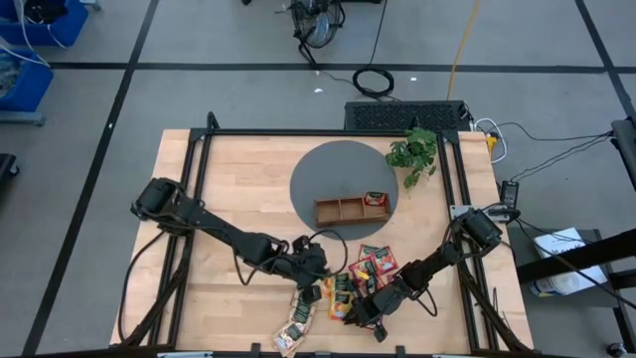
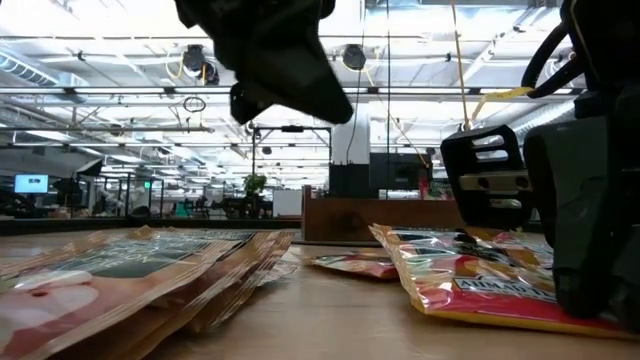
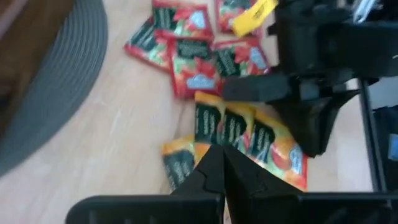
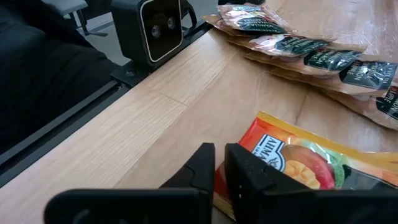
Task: Pick & Place Tea
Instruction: Put the orange tea bag into the middle section of the wooden organizer
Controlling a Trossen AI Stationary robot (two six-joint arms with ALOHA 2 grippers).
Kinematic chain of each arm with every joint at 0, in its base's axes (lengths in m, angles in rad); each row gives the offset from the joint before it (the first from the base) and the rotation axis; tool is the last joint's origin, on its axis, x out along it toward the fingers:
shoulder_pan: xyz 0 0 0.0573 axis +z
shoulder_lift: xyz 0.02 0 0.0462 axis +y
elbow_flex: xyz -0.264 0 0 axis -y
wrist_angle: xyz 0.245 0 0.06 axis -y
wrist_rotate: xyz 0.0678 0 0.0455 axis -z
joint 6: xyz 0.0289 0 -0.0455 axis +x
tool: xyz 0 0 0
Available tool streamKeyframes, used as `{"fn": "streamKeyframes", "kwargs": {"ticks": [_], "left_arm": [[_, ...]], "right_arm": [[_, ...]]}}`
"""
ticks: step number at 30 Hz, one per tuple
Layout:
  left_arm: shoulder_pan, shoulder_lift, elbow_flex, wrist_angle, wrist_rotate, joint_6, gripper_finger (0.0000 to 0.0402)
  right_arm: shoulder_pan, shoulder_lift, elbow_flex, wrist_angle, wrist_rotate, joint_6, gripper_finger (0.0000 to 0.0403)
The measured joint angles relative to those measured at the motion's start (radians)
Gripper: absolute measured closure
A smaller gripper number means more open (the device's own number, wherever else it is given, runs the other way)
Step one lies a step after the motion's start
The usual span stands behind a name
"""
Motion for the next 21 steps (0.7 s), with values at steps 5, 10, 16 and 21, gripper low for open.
{"fn": "streamKeyframes", "kwargs": {"ticks": [5, 10, 16, 21], "left_arm": [[-0.004, 0.053, -0.002, 0.097, 0.055, 0.004, 0.0366], [0.015, 0.121, -0.001, 0.173, 0.158, -0.045, 0.0308], [0.059, 0.148, 0.001, 0.183, 0.152, -0.099, 0.023], [0.091, 0.15, 0.0, 0.185, 0.162, -0.092, 0.0192]], "right_arm": [[-0.004, 0.0, 0.0, -0.011, -0.003, 0.028, 0.0373], [-0.009, -0.002, -0.02, -0.012, -0.002, 0.028, 0.0399], [-0.011, -0.002, -0.022, -0.012, -0.002, 0.034, 0.0402], [-0.012, -0.002, -0.022, -0.013, -0.024, 0.031, 0.0402]]}}
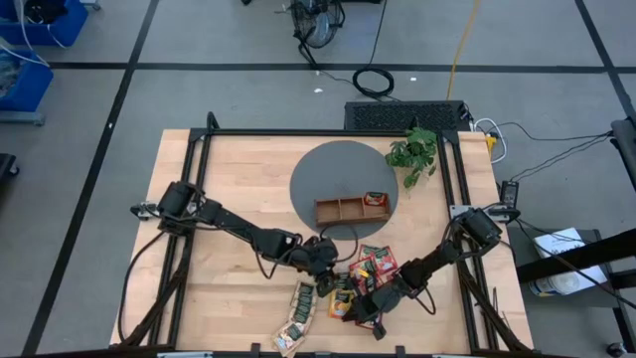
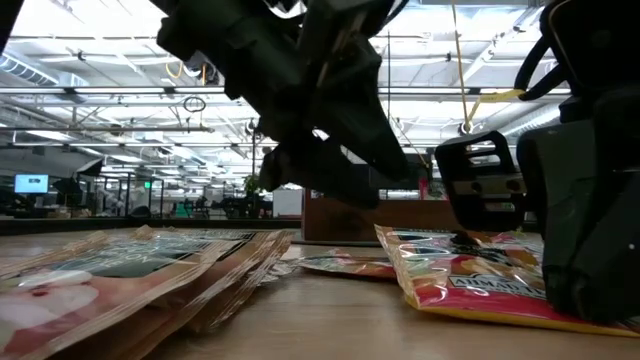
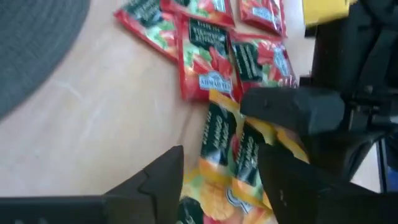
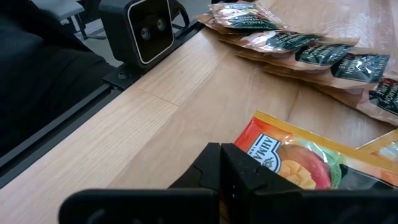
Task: Pick & Place Tea
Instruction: Put the orange tea bag into the middle section of the wooden organizer
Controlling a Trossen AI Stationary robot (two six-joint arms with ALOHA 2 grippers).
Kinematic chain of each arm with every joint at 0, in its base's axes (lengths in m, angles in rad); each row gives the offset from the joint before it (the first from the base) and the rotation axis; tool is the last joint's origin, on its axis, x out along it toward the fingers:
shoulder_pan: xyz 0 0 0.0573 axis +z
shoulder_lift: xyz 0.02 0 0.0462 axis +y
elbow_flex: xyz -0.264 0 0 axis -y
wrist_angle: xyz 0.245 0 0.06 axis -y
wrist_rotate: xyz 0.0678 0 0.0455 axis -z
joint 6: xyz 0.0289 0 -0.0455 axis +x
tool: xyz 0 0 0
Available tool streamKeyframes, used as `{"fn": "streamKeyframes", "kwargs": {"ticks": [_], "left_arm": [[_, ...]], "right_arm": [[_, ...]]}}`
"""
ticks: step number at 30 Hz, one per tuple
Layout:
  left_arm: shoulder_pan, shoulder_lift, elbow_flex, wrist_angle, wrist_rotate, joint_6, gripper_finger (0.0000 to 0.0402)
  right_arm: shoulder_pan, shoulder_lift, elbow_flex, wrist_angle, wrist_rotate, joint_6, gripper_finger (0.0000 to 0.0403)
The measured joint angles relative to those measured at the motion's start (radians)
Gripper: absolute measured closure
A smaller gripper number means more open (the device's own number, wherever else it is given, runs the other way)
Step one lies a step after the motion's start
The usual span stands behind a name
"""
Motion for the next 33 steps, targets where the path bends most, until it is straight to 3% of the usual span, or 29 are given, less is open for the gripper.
{"fn": "streamKeyframes", "kwargs": {"ticks": [20, 24, 31, 33], "left_arm": [[0.031, 0.086, -0.001, 0.08, 0.09, 0.003, 0.0205], [0.031, 0.09, -0.001, 0.091, 0.094, 0.021, 0.0247], [0.031, 0.093, 0.0, 0.157, 0.094, 0.095, 0.0377], [0.031, 0.093, 0.0, 0.162, 0.102, 0.107, 0.0392]], "right_arm": [[0.0, 0.0, 0.0, 0.005, -0.002, -0.004, 0.0403], [0.0, 0.0, 0.0, 0.005, -0.001, -0.004, 0.0403], [0.0, 0.0, 0.0, 0.006, -0.001, -0.004, 0.0403], [0.0, 0.0, 0.0, 0.006, -0.001, -0.004, 0.0403]]}}
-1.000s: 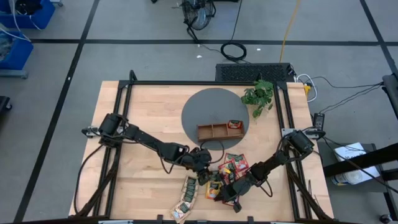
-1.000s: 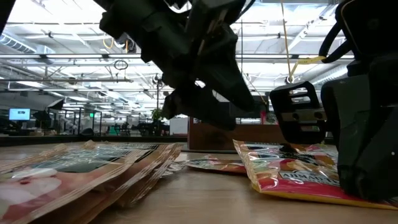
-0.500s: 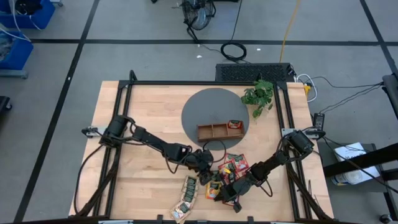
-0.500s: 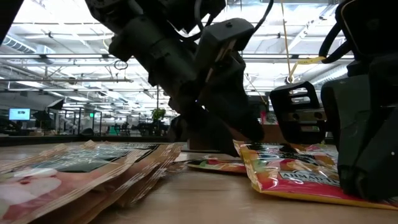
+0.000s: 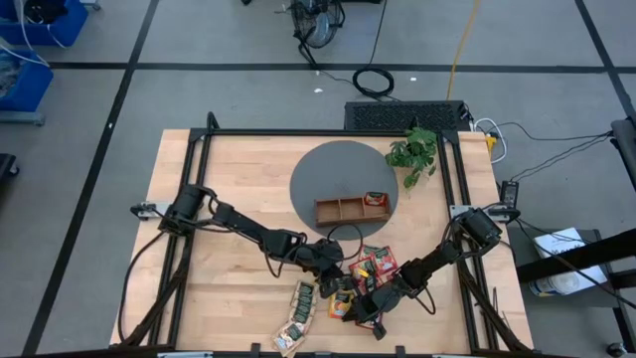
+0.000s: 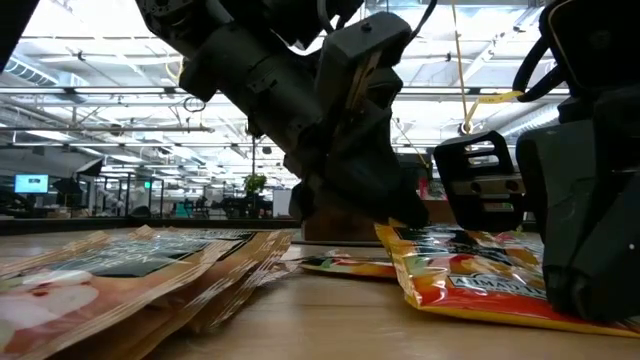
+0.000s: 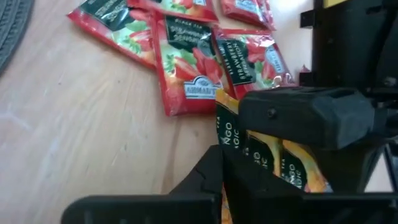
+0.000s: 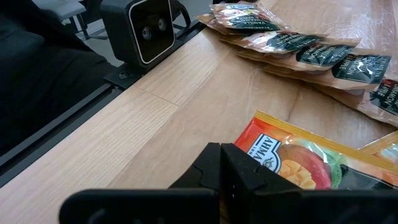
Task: Pick & Place Tea
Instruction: Put the orange tea bag into the middle section of the wooden organizer
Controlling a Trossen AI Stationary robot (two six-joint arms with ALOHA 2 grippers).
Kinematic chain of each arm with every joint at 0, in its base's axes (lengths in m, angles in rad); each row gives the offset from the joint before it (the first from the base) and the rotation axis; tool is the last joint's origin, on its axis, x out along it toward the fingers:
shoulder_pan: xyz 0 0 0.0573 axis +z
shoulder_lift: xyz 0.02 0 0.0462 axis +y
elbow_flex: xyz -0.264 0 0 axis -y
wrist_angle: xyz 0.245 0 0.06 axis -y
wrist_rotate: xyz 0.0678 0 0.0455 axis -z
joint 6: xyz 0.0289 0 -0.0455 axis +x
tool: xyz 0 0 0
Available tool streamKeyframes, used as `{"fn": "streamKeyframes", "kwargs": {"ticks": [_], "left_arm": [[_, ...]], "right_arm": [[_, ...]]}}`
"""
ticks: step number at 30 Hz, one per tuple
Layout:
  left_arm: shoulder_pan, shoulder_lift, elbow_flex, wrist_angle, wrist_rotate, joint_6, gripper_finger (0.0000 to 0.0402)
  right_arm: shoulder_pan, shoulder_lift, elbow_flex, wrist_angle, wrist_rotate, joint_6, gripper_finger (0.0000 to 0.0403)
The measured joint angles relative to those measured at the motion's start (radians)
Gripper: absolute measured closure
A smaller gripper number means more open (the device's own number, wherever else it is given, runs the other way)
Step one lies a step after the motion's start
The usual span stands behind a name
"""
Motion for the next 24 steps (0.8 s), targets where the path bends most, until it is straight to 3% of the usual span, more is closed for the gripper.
{"fn": "streamKeyframes", "kwargs": {"ticks": [12, 17, 24], "left_arm": [[-0.007, -0.006, 0.0, -0.004, -0.043, 0.047, 0.0399], [-0.016, -0.036, 0.001, -0.014, -0.074, 0.071, 0.04], [-0.047, -0.149, 0.006, -0.136, -0.201, 0.116, 0.04]], "right_arm": [[0.003, 0.002, -0.002, 0.047, 0.003, -0.035, 0.0395], [0.01, 0.003, -0.002, 0.079, 0.003, -0.056, 0.0359], [0.01, -0.009, -0.004, 0.11, 0.003, -0.06, 0.0299]]}}
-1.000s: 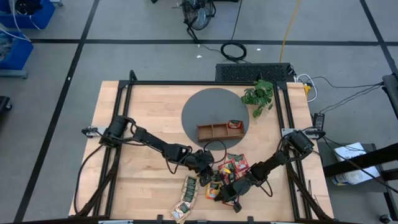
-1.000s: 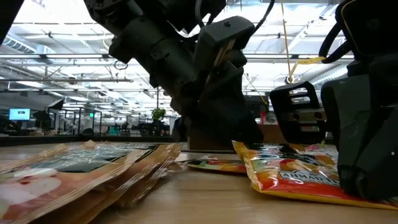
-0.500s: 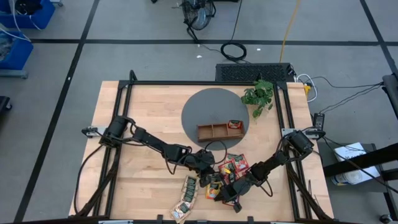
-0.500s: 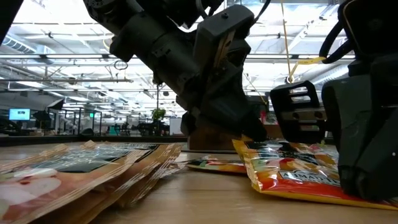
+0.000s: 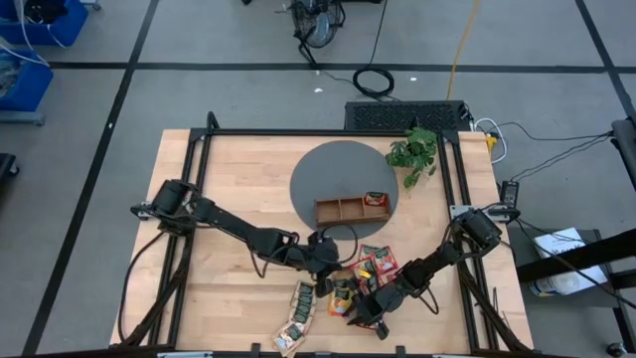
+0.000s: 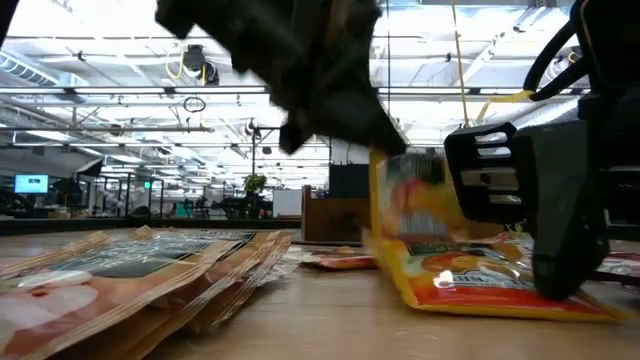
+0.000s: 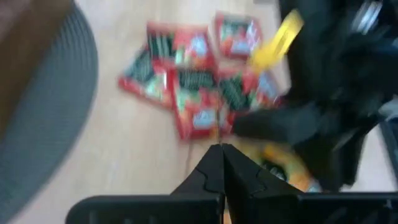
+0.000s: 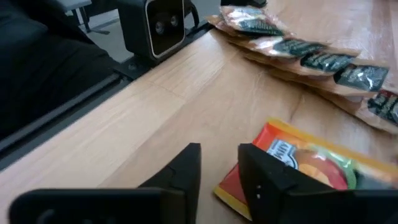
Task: Pick & Place Tea
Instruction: Put the orange tea bag into the middle section of the wooden organizer
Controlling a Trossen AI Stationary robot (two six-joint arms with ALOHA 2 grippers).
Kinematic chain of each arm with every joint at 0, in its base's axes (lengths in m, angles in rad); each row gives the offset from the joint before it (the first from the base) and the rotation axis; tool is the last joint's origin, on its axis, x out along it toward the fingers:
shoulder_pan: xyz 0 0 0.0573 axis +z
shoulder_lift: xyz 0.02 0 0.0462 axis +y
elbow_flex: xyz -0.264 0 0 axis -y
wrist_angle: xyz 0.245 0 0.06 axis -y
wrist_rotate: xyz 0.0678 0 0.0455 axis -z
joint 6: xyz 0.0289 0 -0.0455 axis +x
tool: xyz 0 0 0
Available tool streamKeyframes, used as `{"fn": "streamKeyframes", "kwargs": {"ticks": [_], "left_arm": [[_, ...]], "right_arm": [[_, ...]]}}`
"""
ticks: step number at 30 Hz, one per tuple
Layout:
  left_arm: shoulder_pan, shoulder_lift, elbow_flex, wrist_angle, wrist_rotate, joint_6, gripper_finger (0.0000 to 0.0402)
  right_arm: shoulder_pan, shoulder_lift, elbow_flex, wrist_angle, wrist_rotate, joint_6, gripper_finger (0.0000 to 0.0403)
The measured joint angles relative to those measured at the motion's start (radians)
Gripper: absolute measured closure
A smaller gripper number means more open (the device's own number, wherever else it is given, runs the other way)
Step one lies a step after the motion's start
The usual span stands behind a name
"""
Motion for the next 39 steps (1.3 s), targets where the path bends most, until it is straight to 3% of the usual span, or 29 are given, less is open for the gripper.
{"fn": "streamKeyframes", "kwargs": {"ticks": [10, 19, 25, 33, 39], "left_arm": [[-0.077, -0.114, 0.001, -0.142, -0.161, 0.002, 0.0401], [-0.146, -0.125, 0.0, -0.186, -0.239, -0.01, 0.0401], [-0.183, -0.125, 0.0, -0.177, -0.286, -0.018, 0.0401], [-0.204, -0.125, 0.0, -0.15, -0.315, 0.0, 0.0401], [-0.201, -0.125, 0.0, -0.143, -0.324, 0.02, 0.0401]], "right_arm": [[0.014, -0.146, -0.005, -0.057, 0.075, -0.046, 0.0259], [0.029, -0.409, -0.005, -0.26, 0.281, -0.07, 0.0254], [0.01, -0.48, -0.004, -0.396, 0.368, 0.001, 0.0243], [-0.073, -0.473, -0.004, -0.43, 0.363, 0.051, 0.021], [-0.144, -0.46, -0.004, -0.441, 0.213, 0.088, 0.02]]}}
